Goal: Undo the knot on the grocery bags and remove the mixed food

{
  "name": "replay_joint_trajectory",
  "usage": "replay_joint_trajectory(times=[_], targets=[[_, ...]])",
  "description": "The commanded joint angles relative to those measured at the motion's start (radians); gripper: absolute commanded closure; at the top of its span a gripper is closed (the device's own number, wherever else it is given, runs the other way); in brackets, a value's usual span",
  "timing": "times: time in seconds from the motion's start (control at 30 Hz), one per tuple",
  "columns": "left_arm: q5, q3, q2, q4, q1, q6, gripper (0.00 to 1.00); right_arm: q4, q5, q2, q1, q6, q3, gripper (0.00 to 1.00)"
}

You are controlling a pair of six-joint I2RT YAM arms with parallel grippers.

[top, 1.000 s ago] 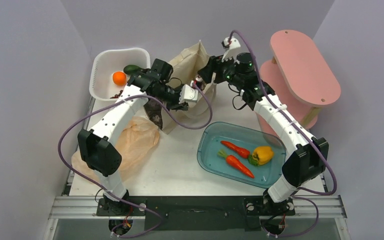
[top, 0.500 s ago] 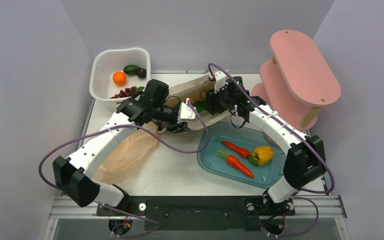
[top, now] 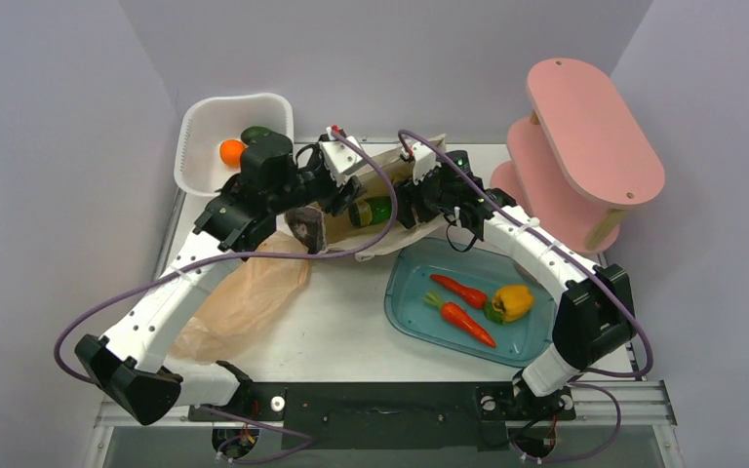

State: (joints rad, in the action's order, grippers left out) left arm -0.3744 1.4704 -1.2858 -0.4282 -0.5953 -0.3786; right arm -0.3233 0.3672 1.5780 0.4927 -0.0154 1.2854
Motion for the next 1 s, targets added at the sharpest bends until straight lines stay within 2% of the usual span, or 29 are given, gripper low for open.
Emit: replay_joint_trajectory(times=[0.0, 0.1, 0.27, 0.67, 0.73, 0.83, 0.87, 0.97], targets=[[0.324, -0.060, -0.032, 0.092, 0.013, 0.044, 0.49, 0.058, -0.016, -0.022, 0.005, -0.004, 0.052, 0.39], [0.376, -0.100, -0.033, 0.148, 0.024, 0.029, 0.48, 0.055, -0.019, -0.032, 0.006, -0.028, 0.022, 0.39], [0.445, -0.062, -0.092, 0.109, 0.028, 0.013, 0.47, 0.053, -0.063, -0.065, 0.017, -0.114, -0.037, 0.39], [0.441, -0.094, -0.081, 0.110, 0.034, 0.010, 0.47, 0.061, -0.271, -0.104, 0.028, -0.298, -0.129, 0.30], [0.425, -0.089, -0.084, 0.095, 0.034, 0.023, 0.49, 0.082, -0.327, -0.096, 0.034, -0.341, -0.130, 0.28], [0.428, -0.107, -0.083, 0.103, 0.037, 0.031, 0.62, 0.108, -0.354, -0.057, 0.038, -0.403, -0.112, 0.28], [0.433, -0.111, -0.085, 0.110, 0.043, 0.033, 0.66, 0.110, -0.348, -0.047, 0.037, -0.431, -0.094, 0.28], [0.433, -0.107, -0.105, 0.114, 0.072, 0.037, 0.68, 0.111, -0.278, 0.003, 0.033, -0.492, -0.061, 0.27]])
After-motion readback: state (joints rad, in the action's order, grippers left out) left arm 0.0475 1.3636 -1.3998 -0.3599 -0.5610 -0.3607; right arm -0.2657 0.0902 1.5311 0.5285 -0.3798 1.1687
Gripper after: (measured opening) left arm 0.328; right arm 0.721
